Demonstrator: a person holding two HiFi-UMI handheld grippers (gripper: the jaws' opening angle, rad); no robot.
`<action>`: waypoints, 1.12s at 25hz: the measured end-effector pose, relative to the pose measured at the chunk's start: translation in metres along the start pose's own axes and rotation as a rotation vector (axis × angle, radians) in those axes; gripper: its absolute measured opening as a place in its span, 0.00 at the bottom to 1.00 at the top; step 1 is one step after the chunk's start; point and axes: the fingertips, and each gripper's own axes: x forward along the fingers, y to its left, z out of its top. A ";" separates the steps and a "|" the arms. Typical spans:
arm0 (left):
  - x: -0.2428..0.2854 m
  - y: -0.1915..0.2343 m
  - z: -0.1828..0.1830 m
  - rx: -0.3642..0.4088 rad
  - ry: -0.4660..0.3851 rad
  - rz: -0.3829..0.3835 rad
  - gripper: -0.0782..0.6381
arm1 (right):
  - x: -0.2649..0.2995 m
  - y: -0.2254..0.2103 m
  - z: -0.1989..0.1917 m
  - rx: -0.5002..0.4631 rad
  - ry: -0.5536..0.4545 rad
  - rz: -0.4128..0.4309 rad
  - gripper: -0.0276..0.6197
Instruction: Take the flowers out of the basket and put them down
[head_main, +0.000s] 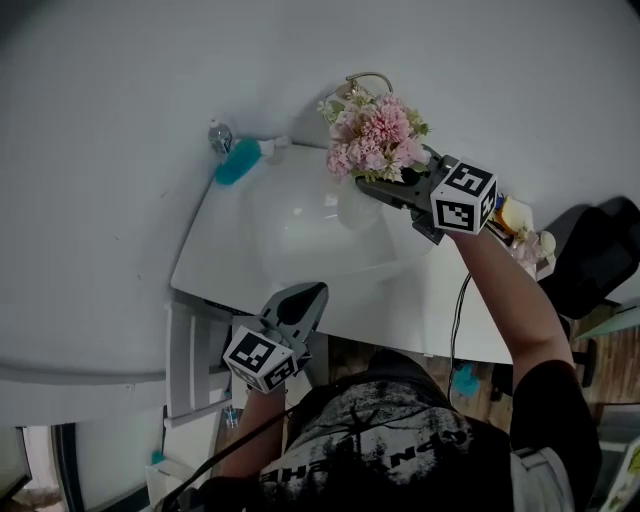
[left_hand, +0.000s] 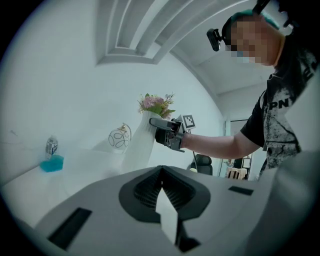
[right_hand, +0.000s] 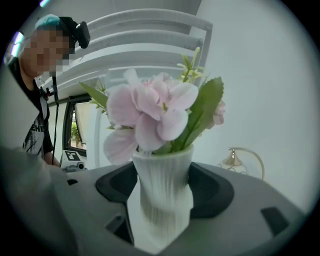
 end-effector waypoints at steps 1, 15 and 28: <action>-0.001 0.001 -0.002 0.000 -0.001 -0.016 0.13 | -0.002 0.001 0.003 -0.006 -0.001 -0.016 0.54; 0.044 -0.058 -0.013 0.035 0.045 -0.244 0.13 | -0.126 -0.011 0.054 -0.040 -0.076 -0.260 0.54; 0.096 -0.106 -0.030 0.054 0.093 -0.364 0.13 | -0.209 -0.018 0.021 -0.014 -0.096 -0.378 0.54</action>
